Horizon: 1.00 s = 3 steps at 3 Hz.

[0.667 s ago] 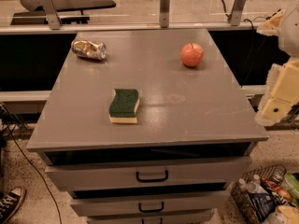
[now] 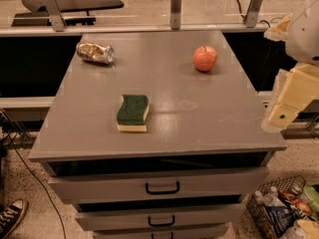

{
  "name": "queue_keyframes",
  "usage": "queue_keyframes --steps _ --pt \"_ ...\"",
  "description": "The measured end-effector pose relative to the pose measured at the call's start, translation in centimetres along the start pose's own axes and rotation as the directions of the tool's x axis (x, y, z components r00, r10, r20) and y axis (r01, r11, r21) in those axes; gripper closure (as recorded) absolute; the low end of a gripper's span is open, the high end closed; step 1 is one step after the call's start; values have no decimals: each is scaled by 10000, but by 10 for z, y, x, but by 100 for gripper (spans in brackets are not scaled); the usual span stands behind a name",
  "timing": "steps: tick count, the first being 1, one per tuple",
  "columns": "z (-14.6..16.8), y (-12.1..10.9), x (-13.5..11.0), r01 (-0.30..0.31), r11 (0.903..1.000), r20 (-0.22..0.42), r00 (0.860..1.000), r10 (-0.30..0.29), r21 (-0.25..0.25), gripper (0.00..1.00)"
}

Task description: Pick orange can

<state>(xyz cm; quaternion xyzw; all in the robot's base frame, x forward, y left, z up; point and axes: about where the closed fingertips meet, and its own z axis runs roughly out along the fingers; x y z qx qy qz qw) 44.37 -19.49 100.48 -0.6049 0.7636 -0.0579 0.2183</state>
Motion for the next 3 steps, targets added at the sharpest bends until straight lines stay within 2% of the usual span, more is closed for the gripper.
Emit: queue_keyframes --steps 1,2,3 --pt "48 -11 -47 164 9990 1008 9948 -123 -405 0" --pt "93 -39 -120 407 9986 2253 9738 -323 -329 0" --pt "124 -59 -205 550 9975 3530 9349 -357 -448 0"
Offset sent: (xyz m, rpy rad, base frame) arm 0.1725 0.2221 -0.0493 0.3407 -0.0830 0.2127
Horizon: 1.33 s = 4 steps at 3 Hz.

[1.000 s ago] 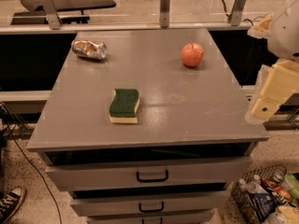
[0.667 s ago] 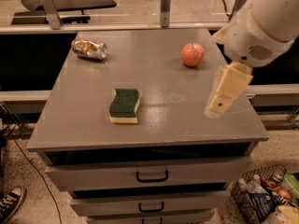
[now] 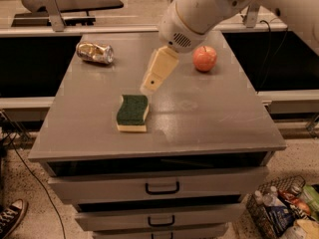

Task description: Pick orange can

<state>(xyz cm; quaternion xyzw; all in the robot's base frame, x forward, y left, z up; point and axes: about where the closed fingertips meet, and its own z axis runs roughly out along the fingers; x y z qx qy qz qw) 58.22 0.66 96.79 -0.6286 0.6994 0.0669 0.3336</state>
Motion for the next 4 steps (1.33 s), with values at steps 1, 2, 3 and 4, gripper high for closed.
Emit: queue_keyframes --steps 1,2,3,4 --pt "0 0 0 0 10000 -8 10000 0 2 0" --pt "0 0 -2 -33 10000 232 9997 34 -28 0" --pt "33 -2 -21 -481 9985 1132 9923 507 -250 0" --pt "87 -38 -60 -1080 9939 2354 9667 1003 202 0"
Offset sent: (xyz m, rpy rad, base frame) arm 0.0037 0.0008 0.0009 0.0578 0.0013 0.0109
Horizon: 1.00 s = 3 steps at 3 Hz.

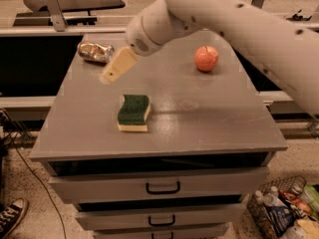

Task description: Pick orange can

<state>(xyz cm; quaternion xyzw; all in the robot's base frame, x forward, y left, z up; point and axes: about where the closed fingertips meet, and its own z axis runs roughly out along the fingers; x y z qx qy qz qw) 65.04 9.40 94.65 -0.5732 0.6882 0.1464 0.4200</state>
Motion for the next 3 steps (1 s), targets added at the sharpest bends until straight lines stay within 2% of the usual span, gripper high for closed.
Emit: queue_keyframes --steps 1,2,3 --pt "53 -39 -25 -45 9980 676 9977 2 625 0" --pt "96 -71 -32 131 9954 612 9979 -190 951 0" --pt "134 -93 -22 173 9955 128 9997 -186 936 0"
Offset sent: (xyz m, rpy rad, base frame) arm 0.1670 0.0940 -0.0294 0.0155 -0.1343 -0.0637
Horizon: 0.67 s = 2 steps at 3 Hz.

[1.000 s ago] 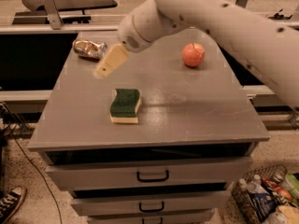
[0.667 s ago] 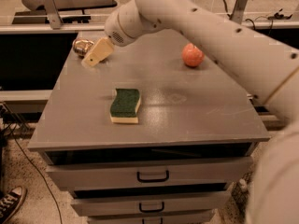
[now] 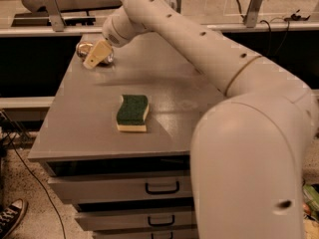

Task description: Pick orange can

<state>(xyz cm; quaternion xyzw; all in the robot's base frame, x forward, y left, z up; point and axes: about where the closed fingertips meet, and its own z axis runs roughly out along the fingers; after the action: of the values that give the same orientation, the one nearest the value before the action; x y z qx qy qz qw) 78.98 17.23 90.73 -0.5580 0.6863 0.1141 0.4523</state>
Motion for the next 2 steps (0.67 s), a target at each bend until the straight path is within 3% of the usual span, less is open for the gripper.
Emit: queue_keyframes --steps 2 --pt "49 -7 22 -387 9987 -704 9969 362 -341 0"
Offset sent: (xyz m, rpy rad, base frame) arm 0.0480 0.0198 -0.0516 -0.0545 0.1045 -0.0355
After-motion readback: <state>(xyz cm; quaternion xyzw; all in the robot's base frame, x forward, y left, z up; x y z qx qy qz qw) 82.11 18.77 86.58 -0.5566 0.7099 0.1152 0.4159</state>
